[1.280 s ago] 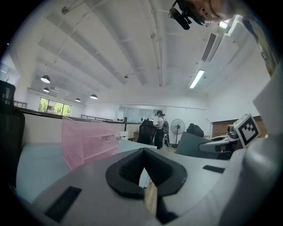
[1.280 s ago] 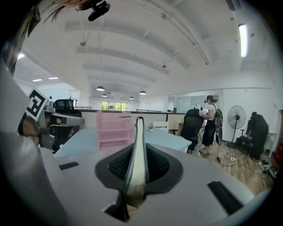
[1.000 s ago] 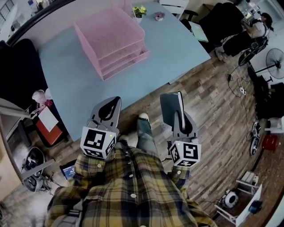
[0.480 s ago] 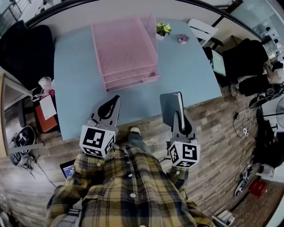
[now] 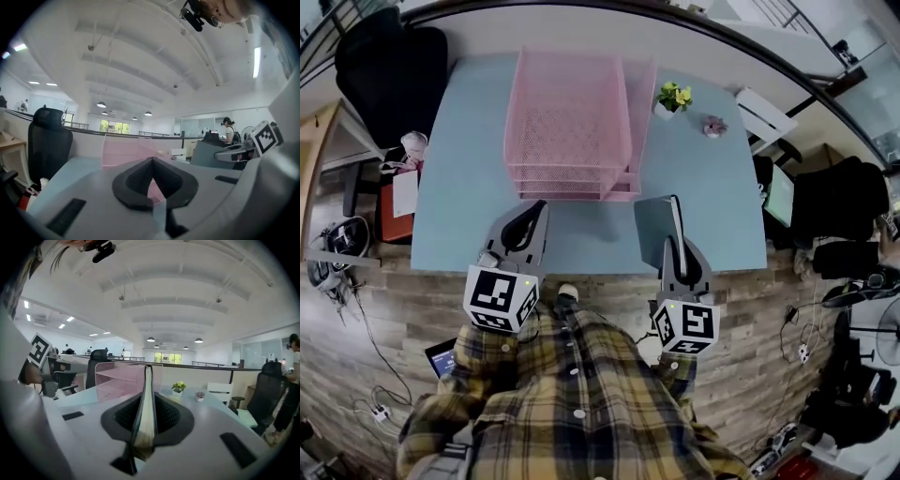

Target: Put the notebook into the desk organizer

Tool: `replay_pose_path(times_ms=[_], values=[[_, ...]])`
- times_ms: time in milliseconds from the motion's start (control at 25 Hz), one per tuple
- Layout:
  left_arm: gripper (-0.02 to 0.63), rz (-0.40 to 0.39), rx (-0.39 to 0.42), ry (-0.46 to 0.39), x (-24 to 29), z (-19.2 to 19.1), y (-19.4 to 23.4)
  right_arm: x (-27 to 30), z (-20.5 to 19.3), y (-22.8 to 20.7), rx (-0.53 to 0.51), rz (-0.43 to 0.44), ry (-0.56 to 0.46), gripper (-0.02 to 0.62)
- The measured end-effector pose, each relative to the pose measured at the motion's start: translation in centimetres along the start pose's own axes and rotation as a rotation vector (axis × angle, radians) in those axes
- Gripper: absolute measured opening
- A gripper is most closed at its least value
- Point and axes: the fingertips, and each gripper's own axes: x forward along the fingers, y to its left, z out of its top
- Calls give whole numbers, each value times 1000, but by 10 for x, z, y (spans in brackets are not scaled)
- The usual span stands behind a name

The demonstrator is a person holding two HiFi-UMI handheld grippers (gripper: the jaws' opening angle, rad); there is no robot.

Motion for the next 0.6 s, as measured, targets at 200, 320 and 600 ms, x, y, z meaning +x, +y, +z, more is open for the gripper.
replay_pose_path(times_ms=[200,320,600], values=[[-8,81,-8,-1,-2,-2,-5,13,1,-9,-19,85,-9,60],[-8,106,-6,-1,-6,0,-5,17,2,-7,-24,114,-13,60],[-8,121,-10,-2,-11,1,1,22,3,3,-37,140,-9,60]])
